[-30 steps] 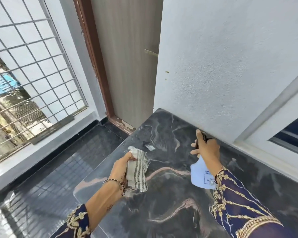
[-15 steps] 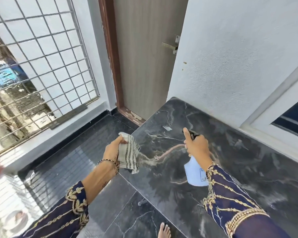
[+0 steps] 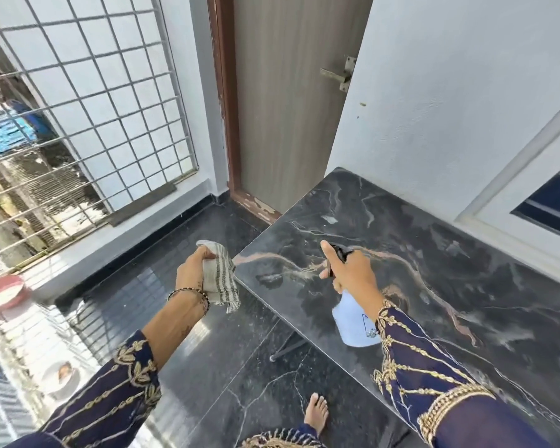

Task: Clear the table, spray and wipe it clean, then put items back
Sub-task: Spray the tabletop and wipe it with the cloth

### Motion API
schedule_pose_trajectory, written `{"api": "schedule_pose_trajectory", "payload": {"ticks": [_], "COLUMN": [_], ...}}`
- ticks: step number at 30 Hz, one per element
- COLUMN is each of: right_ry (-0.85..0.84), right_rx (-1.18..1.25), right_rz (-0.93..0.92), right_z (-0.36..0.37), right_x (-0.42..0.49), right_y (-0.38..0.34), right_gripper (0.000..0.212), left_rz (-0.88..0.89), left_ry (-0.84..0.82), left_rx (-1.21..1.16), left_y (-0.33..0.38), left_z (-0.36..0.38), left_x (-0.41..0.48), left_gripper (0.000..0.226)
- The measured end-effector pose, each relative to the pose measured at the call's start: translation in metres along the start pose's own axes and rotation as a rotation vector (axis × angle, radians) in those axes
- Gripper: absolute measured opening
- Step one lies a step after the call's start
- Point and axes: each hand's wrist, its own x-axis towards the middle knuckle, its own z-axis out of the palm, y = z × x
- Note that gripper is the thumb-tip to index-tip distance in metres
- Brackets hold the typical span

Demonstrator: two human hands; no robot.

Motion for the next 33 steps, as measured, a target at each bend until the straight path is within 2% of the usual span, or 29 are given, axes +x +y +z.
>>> {"api": "schedule_pose_trajectory", "payload": {"ticks": [4, 9, 15, 18, 21, 22, 25, 26, 29, 33], "right_ry": [-0.093, 0.024, -0.012, 0.098, 0.145, 0.144, 0.143, 0.167, 0.275, 0.388], "right_rx": [-0.020, -0.066, -0.015, -0.024, -0.037, -0.001, 0.058, 0.069, 0.096, 0.032], "right_rz": [-0.027, 0.089, 0.155, 0.225, 0.276, 0.283, 0.271, 0.269, 0.285, 0.285], "right_z": [0.006, 0.010, -0.022, -0.035, -0.052, -0.058, -0.076, -0.081, -0.091, -0.105], "right_x": [-0.019, -0.037, -0.070, -0.083, -0.091, -0.092, -0.095, -0.093, -0.081, -0.057], "right_y": [0.004, 0.026, 0.065, 0.082, 0.096, 0.101, 0.112, 0.115, 0.121, 0.126], "right_gripper": [0.060, 0.067, 0.060, 0.063, 0.062, 0.061, 0.058, 0.059, 0.062, 0.067], "left_rz": [-0.014, -0.040, -0.029, -0.055, -0.090, -0.107, -0.128, -0.142, -0.188, -0.208], "left_ry": [-0.028, -0.069, -0.131, -0.186, -0.256, -0.270, -0.250, -0.263, -0.344, -0.370], "left_rx": [-0.008, 0.005, 0.050, 0.078, 0.101, 0.110, 0.100, 0.104, 0.142, 0.166], "left_y": [-0.004, -0.012, -0.017, -0.022, -0.026, -0.029, -0.036, -0.038, -0.044, -0.053], "left_z": [0.001, 0.009, 0.030, 0.043, 0.058, 0.064, 0.082, 0.090, 0.111, 0.143], "left_x": [-0.007, -0.016, -0.025, -0.027, -0.031, -0.033, -0.043, -0.045, -0.055, -0.064], "left_gripper": [0.018, 0.013, 0.006, 0.014, 0.041, 0.043, 0.010, 0.007, 0.029, 0.051]}}
